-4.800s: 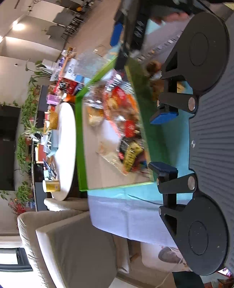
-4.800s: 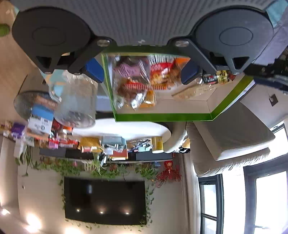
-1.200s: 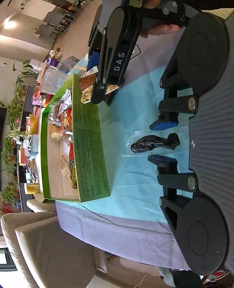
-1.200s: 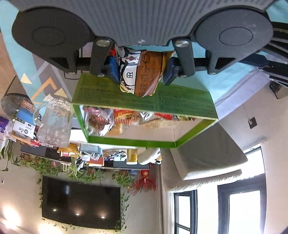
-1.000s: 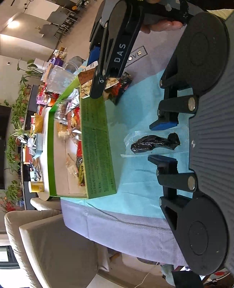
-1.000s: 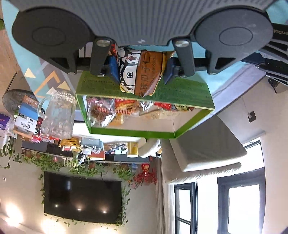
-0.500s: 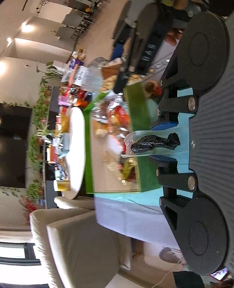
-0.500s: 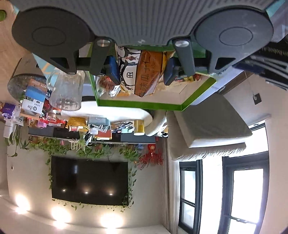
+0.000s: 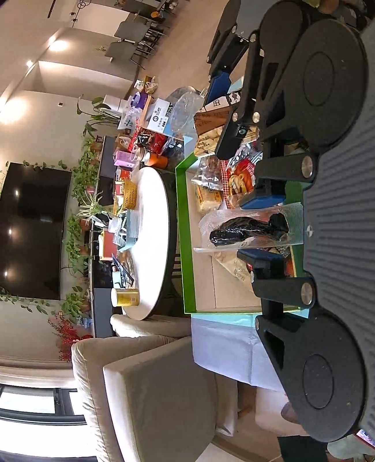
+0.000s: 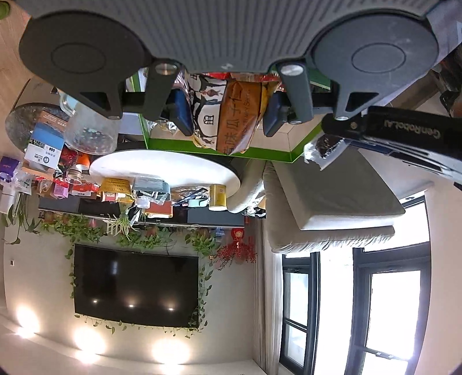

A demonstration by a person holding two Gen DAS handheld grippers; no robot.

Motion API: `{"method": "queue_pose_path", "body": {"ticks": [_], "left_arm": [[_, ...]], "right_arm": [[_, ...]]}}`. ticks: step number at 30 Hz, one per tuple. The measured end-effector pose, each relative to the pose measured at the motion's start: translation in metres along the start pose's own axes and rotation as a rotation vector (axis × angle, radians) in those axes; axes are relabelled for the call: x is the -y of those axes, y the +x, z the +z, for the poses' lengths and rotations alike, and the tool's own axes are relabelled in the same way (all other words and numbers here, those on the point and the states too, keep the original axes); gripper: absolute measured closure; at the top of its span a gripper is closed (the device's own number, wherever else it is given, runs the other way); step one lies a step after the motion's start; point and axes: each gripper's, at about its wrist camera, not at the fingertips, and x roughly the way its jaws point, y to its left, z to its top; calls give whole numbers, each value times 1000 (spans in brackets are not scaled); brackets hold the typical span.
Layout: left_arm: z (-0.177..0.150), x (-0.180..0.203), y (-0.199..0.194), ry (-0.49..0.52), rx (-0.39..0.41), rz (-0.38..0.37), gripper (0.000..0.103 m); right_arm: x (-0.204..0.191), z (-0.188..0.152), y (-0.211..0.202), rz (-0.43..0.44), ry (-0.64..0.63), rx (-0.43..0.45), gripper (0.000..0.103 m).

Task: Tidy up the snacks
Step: 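Carry the black candy and brown-white pack over the green box, then open both tools to release the two snacks into the box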

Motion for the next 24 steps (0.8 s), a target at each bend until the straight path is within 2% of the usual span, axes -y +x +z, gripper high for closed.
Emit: {"method": "queue_pose_path", "body": {"ticks": [6,24], "left_arm": [[10,-7,22,-2,-3,5,75],[21,-23,74,-46,-77,49,73]], "right_arm": [[9,4,20,17,59,-37,46],[16,11,73,24,119,-136,46]]}}
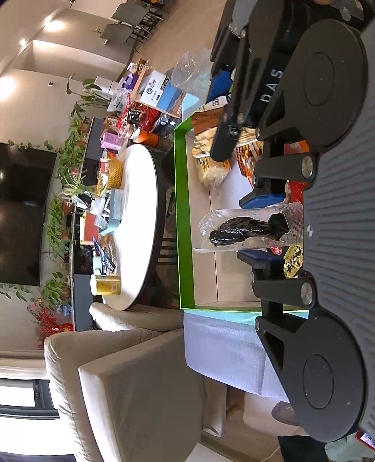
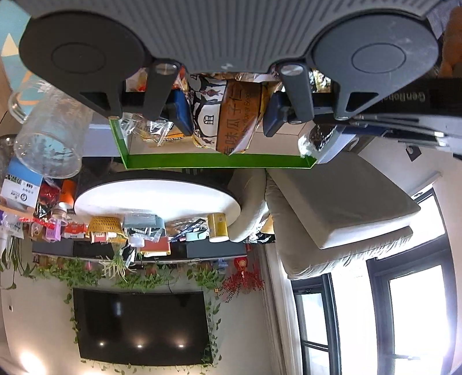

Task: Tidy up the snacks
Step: 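Open both tools to release the two snacks into the box, then move both tools back down to the last snacks beside the box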

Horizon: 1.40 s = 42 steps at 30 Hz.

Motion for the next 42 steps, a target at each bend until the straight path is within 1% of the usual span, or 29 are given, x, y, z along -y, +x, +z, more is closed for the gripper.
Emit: {"method": "queue_pose_path", "body": {"ticks": [3,5,7,11,15,23,27,31,34,37,40,42], "left_arm": [[3,-5,7,-28,-9,24,73],[4,-10,7,-49,-9,31,69],[6,-16,4,-70,-4,26,63],[6,-18,-3,-79,12,29,60],[0,-12,-11,-62,16,13,59],[-13,8,-35,-2,31,-33,59],[-20,18,-48,16,38,-58,59],[-28,33,-57,56,31,-108,59],[-36,50,-61,97,14,-134,59],[-44,64,-65,130,3,-149,59],[-55,72,-65,128,-25,-170,59],[-65,79,-61,142,-66,-188,59]], "right_arm": [[-2,6,8,-20,-1,-7,44],[-4,8,14,-47,-9,-14,44],[-3,9,12,-62,1,3,44],[3,8,3,-45,35,28,44],[4,7,-8,-66,2,34,44],[14,2,-44,-96,-65,77,44],[25,-9,-62,-110,-58,78,44],[36,-26,-77,-131,-64,63,44],[44,-43,-83,-186,-72,41,44],[56,-54,-86,-195,-28,17,44],[61,-63,-86,-168,-1,-14,44],[61,-73,-85,-183,-19,-29,44]]}}
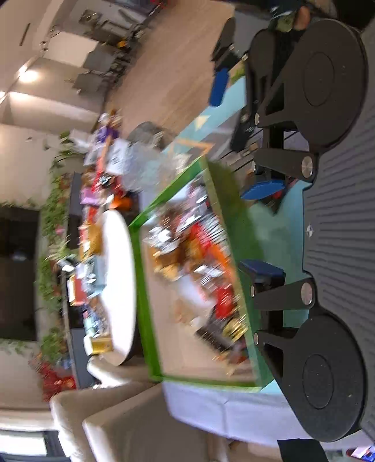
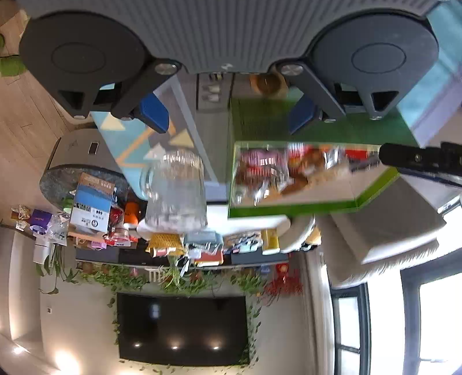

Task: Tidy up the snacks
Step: 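Move both tools back down to the last snacks beside the box, then grasp black-red wrapper with left tool while right tool grasps round chocolate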

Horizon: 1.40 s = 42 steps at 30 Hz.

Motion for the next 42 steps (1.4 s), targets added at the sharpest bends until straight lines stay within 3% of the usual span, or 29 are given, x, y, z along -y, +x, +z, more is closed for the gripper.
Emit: {"method": "queue_pose_path", "body": {"ticks": [6,17,29,31,33,42], "left_arm": [[-14,23,29,13,-109,-13,59],[-16,47,71,-56,-217,-24,59],[-21,51,83,-62,-240,-18,61],[-23,50,83,-41,-235,-10,84],[-23,47,82,-40,-233,-18,92],[-34,18,55,-43,-212,24,96]], "right_arm": [[24,-22,-1,-12,132,-31,44],[50,-39,-11,-48,165,-26,44],[55,-45,-9,-38,180,-38,44],[54,-45,-9,-36,178,-38,44],[53,-45,-9,-33,174,-38,44],[34,-42,-4,25,114,-49,44]]}}
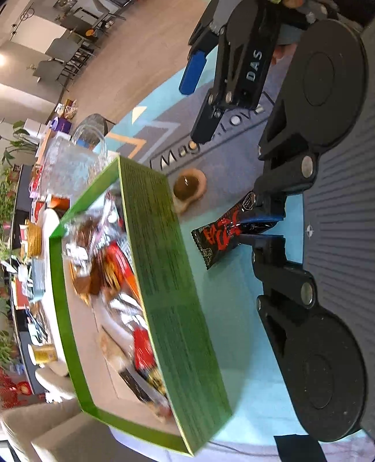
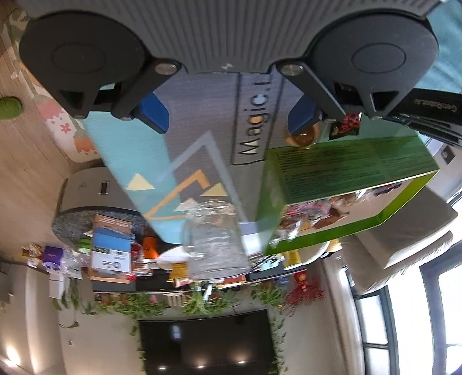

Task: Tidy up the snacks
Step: 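Grasp black-red wrapper with left tool while right tool grasps round chocolate, then carry the black-red wrapper and round chocolate over the green box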

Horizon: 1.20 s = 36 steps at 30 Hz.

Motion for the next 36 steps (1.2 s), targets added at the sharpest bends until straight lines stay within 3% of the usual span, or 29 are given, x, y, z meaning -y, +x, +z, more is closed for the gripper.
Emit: {"method": "queue_pose_path", "body": {"ticks": [3,5,7,11,17,20,22,24,33,36], "left_arm": [[-5,-10,-8,-20,-7,9,95],[-7,-15,-12,-38,-13,16,87],[-7,-15,-16,-45,-8,16,70],[-2,-9,-15,-36,16,9,65],[4,-7,8,-47,-22,11,67],[1,-6,9,-17,3,17,72],[-1,-6,7,3,13,23,83],[-2,-10,1,17,19,18,87],[-20,-36,-25,-15,33,41,92],[-23,-44,-33,-35,43,47,95]], "right_arm": [[-12,-1,6,29,-24,-19,44],[-19,0,9,47,-38,-27,44],[-25,1,12,60,-53,-31,44],[-41,4,20,73,-101,-34,44],[-42,6,32,24,-108,-56,44],[-36,5,32,30,-77,-62,44],[-37,5,31,38,-82,-57,44],[-41,5,32,55,-107,-54,44],[-65,8,44,61,-197,-66,44],[-67,8,43,55,-201,-71,59]]}}
